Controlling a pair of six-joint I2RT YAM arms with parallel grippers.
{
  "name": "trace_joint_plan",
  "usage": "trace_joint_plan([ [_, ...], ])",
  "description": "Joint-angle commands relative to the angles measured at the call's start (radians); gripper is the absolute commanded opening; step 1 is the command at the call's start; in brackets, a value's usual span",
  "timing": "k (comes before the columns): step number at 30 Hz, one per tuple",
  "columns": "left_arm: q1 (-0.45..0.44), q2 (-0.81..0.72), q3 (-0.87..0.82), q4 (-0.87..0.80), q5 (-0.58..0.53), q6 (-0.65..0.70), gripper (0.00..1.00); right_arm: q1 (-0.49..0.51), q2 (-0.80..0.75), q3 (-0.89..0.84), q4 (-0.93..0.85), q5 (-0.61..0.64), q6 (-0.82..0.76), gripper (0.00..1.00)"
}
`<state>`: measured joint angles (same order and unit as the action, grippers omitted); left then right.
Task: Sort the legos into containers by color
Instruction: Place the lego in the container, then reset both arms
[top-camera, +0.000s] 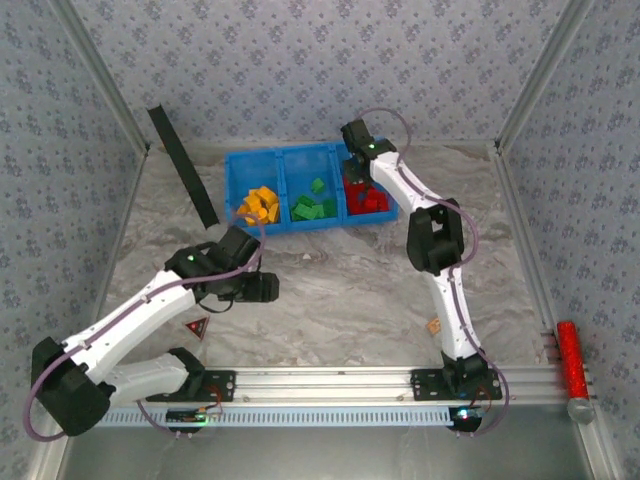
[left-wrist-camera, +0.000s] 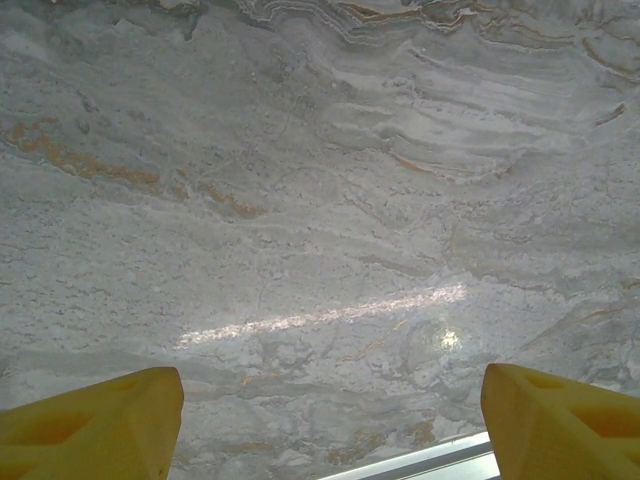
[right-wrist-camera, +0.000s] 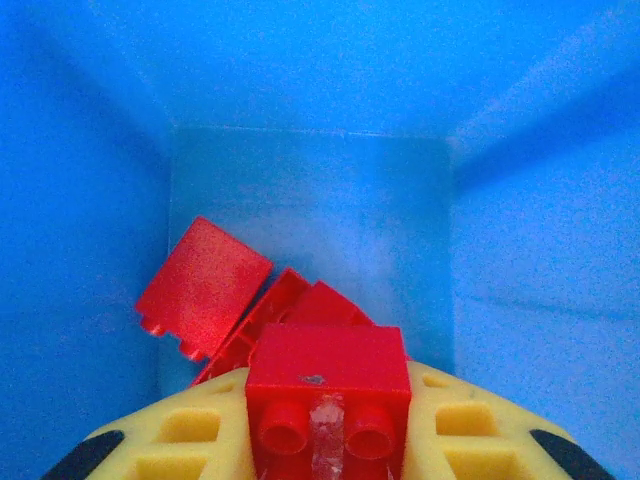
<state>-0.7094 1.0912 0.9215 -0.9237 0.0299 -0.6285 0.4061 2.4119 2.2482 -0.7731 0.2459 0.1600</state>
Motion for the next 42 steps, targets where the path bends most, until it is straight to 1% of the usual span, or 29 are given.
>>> trace_joint_plan([
  [1, -0.011, 0.015, 0.024, -0.013, 0.004, 0.009, 0.78, -0.008, 0.043, 0.054, -0.010, -0.022, 0.019, 0.33],
  [5, -0.014, 0.018, 0.021, -0.004, 0.004, -0.006, 0.78, -0.017, 0.031, 0.050, -0.012, -0.022, 0.020, 0.42],
  [11, -0.014, 0.037, 0.048, 0.005, -0.006, -0.007, 0.79, -0.016, -0.060, -0.002, 0.006, -0.023, -0.011, 0.60],
  [16, -0.010, 0.057, 0.093, 0.032, -0.043, 0.032, 0.80, -0.012, -0.173, -0.046, 0.003, -0.023, -0.037, 0.70],
  [20, 0.006, 0.063, 0.105, 0.102, -0.087, 0.092, 0.86, 0.007, -0.312, -0.140, 0.018, -0.049, -0.067, 0.79],
  [23, 0.037, 0.051, 0.114, 0.164, -0.121, 0.154, 0.91, 0.031, -0.444, -0.259, 0.053, -0.068, -0.100, 0.86],
  [27, 0.109, 0.042, 0.133, 0.187, -0.192, 0.261, 0.97, 0.052, -0.662, -0.503, 0.135, -0.087, -0.126, 0.99],
  [28, 0.126, 0.033, 0.129, 0.192, -0.210, 0.283, 0.98, 0.051, -0.712, -0.563, 0.165, -0.100, -0.126, 1.00],
  [30, 0.166, 0.004, 0.104, 0.219, -0.261, 0.321, 1.00, 0.050, -0.819, -0.720, 0.253, -0.122, -0.123, 1.00],
  [33, 0.229, -0.040, 0.044, 0.300, -0.339, 0.324, 1.00, 0.049, -0.948, -0.888, 0.319, -0.137, -0.112, 1.00],
  [36, 0.265, -0.063, -0.028, 0.395, -0.434, 0.315, 1.00, 0.050, -1.037, -1.013, 0.347, -0.057, -0.094, 1.00],
  [37, 0.271, -0.065, -0.053, 0.430, -0.459, 0.334, 1.00, 0.048, -1.068, -1.046, 0.365, -0.029, -0.091, 1.00],
  [38, 0.274, -0.063, -0.079, 0.473, -0.497, 0.358, 1.00, 0.045, -1.107, -1.126, 0.395, -0.004, -0.092, 1.00],
  [40, 0.282, -0.052, -0.128, 0.555, -0.570, 0.420, 1.00, 0.028, -1.180, -1.232, 0.466, 0.021, -0.105, 1.00],
  [42, 0.300, -0.035, -0.181, 0.649, -0.620, 0.474, 1.00, -0.010, -1.242, -1.312, 0.512, -0.009, -0.146, 1.00],
])
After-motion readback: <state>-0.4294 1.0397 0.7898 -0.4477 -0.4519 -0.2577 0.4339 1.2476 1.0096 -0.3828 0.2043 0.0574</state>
